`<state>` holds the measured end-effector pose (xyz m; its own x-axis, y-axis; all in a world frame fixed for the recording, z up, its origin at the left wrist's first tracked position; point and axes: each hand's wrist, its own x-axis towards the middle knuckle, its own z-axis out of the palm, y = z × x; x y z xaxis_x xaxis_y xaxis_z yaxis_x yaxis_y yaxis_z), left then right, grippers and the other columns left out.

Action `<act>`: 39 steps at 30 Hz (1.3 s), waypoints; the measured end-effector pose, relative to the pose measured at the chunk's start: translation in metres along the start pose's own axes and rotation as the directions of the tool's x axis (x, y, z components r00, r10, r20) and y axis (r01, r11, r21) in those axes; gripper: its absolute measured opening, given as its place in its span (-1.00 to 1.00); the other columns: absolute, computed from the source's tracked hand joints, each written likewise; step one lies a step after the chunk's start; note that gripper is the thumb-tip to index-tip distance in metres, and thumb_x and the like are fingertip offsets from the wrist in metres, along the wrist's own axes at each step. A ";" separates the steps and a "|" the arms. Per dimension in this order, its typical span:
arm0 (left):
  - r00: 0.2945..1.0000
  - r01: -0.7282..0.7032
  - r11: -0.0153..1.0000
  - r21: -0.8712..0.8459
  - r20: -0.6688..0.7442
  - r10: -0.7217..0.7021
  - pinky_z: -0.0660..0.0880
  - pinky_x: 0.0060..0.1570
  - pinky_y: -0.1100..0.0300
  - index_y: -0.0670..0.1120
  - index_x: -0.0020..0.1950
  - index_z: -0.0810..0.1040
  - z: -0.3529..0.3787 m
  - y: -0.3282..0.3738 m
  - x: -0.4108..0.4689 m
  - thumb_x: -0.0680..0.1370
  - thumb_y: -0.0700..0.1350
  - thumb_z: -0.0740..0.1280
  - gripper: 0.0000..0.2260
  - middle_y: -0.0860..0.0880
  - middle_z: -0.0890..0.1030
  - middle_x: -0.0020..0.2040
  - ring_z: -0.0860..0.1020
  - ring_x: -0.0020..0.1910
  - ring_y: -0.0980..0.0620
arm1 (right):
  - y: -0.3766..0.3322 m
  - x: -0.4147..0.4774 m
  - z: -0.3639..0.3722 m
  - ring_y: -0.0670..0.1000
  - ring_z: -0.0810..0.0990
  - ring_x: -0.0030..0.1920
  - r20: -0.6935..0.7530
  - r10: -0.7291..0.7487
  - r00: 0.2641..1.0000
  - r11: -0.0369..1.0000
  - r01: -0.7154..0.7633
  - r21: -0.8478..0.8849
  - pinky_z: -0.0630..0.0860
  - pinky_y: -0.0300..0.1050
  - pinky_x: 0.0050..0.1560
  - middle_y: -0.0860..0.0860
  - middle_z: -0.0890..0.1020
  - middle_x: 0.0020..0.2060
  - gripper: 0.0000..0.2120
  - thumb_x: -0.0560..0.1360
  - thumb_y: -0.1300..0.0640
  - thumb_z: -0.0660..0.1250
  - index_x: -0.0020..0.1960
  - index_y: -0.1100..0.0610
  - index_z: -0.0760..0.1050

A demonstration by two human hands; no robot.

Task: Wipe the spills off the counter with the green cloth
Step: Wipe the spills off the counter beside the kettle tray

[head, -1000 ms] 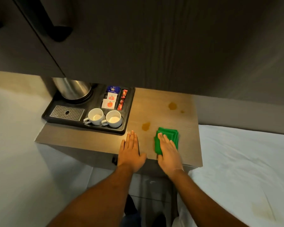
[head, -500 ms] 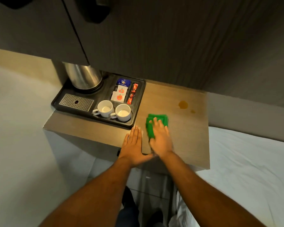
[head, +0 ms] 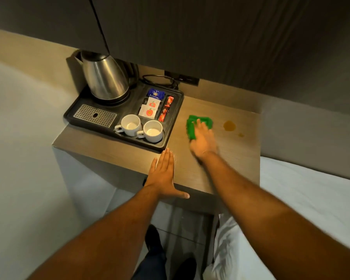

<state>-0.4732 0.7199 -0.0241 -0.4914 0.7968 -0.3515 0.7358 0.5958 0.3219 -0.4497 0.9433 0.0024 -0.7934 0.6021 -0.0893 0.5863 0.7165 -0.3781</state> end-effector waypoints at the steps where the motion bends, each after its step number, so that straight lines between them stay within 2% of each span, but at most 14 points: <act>1: 1.000 0.005 1.000 0.011 0.009 -0.005 -0.36 0.61 -0.17 -0.13 0.66 -0.45 -0.001 0.000 0.001 0.22 0.67 0.35 0.47 -0.13 -0.45 0.68 -0.46 0.65 -0.10 | 0.026 0.015 -0.012 0.12 0.09 0.62 -0.008 0.047 0.999 0.999 -0.048 -0.017 0.03 0.08 0.60 0.09 0.11 0.64 -0.27 0.53 0.14 0.27 0.63 0.11 0.07; 4: 1.000 0.012 1.000 0.028 0.009 -0.012 -0.38 0.60 -0.16 -0.13 0.66 -0.45 -0.004 0.002 0.000 0.22 0.65 0.38 0.47 -0.12 -0.45 0.69 -0.46 0.65 -0.11 | 0.108 0.027 -0.053 0.22 0.18 0.58 -0.055 0.310 0.949 0.950 -0.307 0.051 0.11 0.13 0.58 0.09 0.13 0.64 -0.27 0.52 0.19 0.23 0.64 0.09 0.04; 7: 1.000 0.016 0.999 0.047 0.002 -0.016 -0.41 0.56 -0.14 -0.15 0.65 -0.45 -0.004 0.005 -0.003 0.24 0.60 0.43 0.47 -0.14 -0.44 0.69 -0.44 0.66 -0.13 | 0.139 -0.018 -0.060 0.26 0.21 0.57 -0.090 0.376 0.922 0.924 -0.366 0.111 0.13 0.15 0.58 0.19 0.20 0.60 -0.27 0.51 0.27 0.23 0.63 0.18 0.06; 10: 1.000 0.023 0.998 0.067 -0.008 -0.022 -0.40 0.56 -0.15 -0.17 0.65 -0.45 -0.005 0.008 -0.005 0.26 0.56 0.46 0.46 -0.17 -0.44 0.69 -0.43 0.66 -0.15 | 0.103 -0.108 -0.024 0.24 0.25 0.55 -0.136 0.309 0.941 0.949 -0.295 0.116 0.20 0.23 0.55 0.18 0.29 0.57 -0.21 0.47 0.30 0.32 0.63 0.13 0.10; 13: 0.999 0.034 0.998 0.056 -0.033 -0.032 -0.37 0.58 -0.15 -0.17 0.66 -0.43 -0.003 0.009 -0.004 0.26 0.53 0.47 0.46 -0.17 -0.42 0.70 -0.42 0.67 -0.14 | 0.022 -0.174 0.012 0.06 0.09 0.62 -0.035 0.051 0.998 0.996 -0.048 0.081 0.12 0.17 0.59 -0.01 0.19 0.62 -0.17 0.45 0.29 0.34 0.62 -0.03 0.09; 15: 0.999 0.040 0.997 0.064 -0.037 -0.038 -0.37 0.59 -0.15 -0.16 0.65 -0.44 -0.002 0.010 -0.004 0.26 0.52 0.48 0.45 -0.16 -0.42 0.70 -0.42 0.67 -0.14 | -0.009 -0.165 0.022 0.00 0.01 0.64 0.005 -0.085 0.996 0.994 0.085 0.073 0.02 0.14 0.62 -0.05 0.15 0.63 -0.20 0.44 0.27 0.31 0.62 -0.04 0.12; 17: 0.999 0.047 0.996 0.076 -0.031 -0.045 -0.35 0.61 -0.15 -0.15 0.65 -0.45 -0.003 0.010 -0.005 0.27 0.50 0.50 0.45 -0.15 -0.44 0.69 -0.43 0.66 -0.13 | -0.016 -0.118 0.015 0.03 0.05 0.63 -0.008 -0.125 0.992 0.989 0.126 0.073 -0.01 0.11 0.62 -0.01 0.16 0.63 -0.22 0.45 0.26 0.31 0.61 -0.01 0.13; 20: 0.999 0.031 0.994 0.102 -0.033 -0.028 -0.27 0.65 -0.18 -0.14 0.66 -0.43 -0.004 0.009 -0.006 0.27 0.45 0.55 0.45 -0.13 -0.43 0.70 -0.42 0.67 -0.13 | 0.005 -0.033 -0.013 0.13 0.12 0.61 -0.017 0.002 1.000 0.994 0.000 0.106 0.05 0.10 0.61 0.07 0.16 0.63 -0.29 0.53 0.27 0.26 0.63 0.06 0.10; 23: 0.999 0.033 0.994 0.108 -0.011 -0.032 -0.24 0.67 -0.21 -0.13 0.65 -0.46 -0.003 0.007 -0.004 0.26 0.43 0.56 0.46 -0.12 -0.44 0.70 -0.43 0.66 -0.13 | 0.070 0.032 -0.045 0.18 0.11 0.61 -0.018 0.196 0.980 0.979 -0.195 0.064 0.08 0.08 0.59 0.12 0.10 0.64 -0.30 0.55 0.23 0.22 0.64 0.13 0.06; 26: 1.000 0.025 0.993 0.112 -0.014 -0.024 -0.28 0.64 -0.18 -0.13 0.65 -0.46 -0.004 0.006 -0.005 0.27 0.46 0.54 0.45 -0.12 -0.44 0.70 -0.44 0.66 -0.12 | 0.130 0.031 -0.069 0.18 0.11 0.61 -0.032 0.339 0.940 0.939 -0.336 0.068 0.06 0.11 0.59 0.17 0.13 0.63 -0.27 0.52 0.25 0.21 0.64 0.16 0.02; 30: 0.999 0.039 0.994 0.101 -0.037 -0.036 -0.28 0.66 -0.21 -0.12 0.65 -0.46 -0.003 0.009 -0.005 0.28 0.52 0.48 0.44 -0.12 -0.44 0.69 -0.44 0.66 -0.13 | 0.108 -0.085 -0.038 0.22 0.17 0.59 -0.102 0.233 0.967 0.969 -0.221 0.110 0.12 0.24 0.57 0.16 0.21 0.60 -0.24 0.48 0.32 0.30 0.62 0.17 0.11; 34: 0.998 0.030 0.998 0.060 -0.054 -0.027 -0.29 0.66 -0.20 -0.14 0.65 -0.45 -0.002 0.009 -0.006 0.30 0.51 0.45 0.41 -0.13 -0.45 0.69 -0.43 0.66 -0.12 | 0.015 -0.187 0.016 -0.01 -0.08 0.64 0.052 -0.026 0.998 0.988 0.018 0.154 -0.07 0.15 0.61 -0.12 0.00 0.62 -0.15 0.46 0.33 0.27 0.63 -0.09 0.01; 36: 0.998 0.020 0.999 0.039 -0.054 -0.018 -0.25 0.67 -0.22 -0.14 0.65 -0.45 -0.002 0.009 -0.005 0.31 0.51 0.44 0.39 -0.12 -0.45 0.68 -0.43 0.66 -0.11 | -0.015 -0.178 0.027 -0.06 -0.13 0.63 0.063 -0.079 0.995 0.987 0.070 0.144 -0.12 0.11 0.62 -0.12 0.01 0.64 -0.16 0.44 0.29 0.27 0.63 -0.07 0.05; 39: 0.998 0.021 0.999 0.048 -0.068 -0.017 -0.24 0.67 -0.22 -0.13 0.65 -0.45 -0.003 0.008 -0.004 0.31 0.43 0.51 0.40 -0.11 -0.45 0.68 -0.42 0.67 -0.10 | -0.031 -0.112 0.020 0.00 -0.05 0.64 0.050 -0.068 0.996 0.991 0.062 0.115 -0.02 0.15 0.62 -0.04 0.08 0.64 -0.18 0.44 0.26 0.30 0.63 -0.01 0.09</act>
<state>-0.4661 0.7215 -0.0176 -0.5348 0.7913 -0.2965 0.7471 0.6067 0.2717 -0.3825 0.8467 0.0055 -0.8388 0.5333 -0.1092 0.5131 0.7075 -0.4860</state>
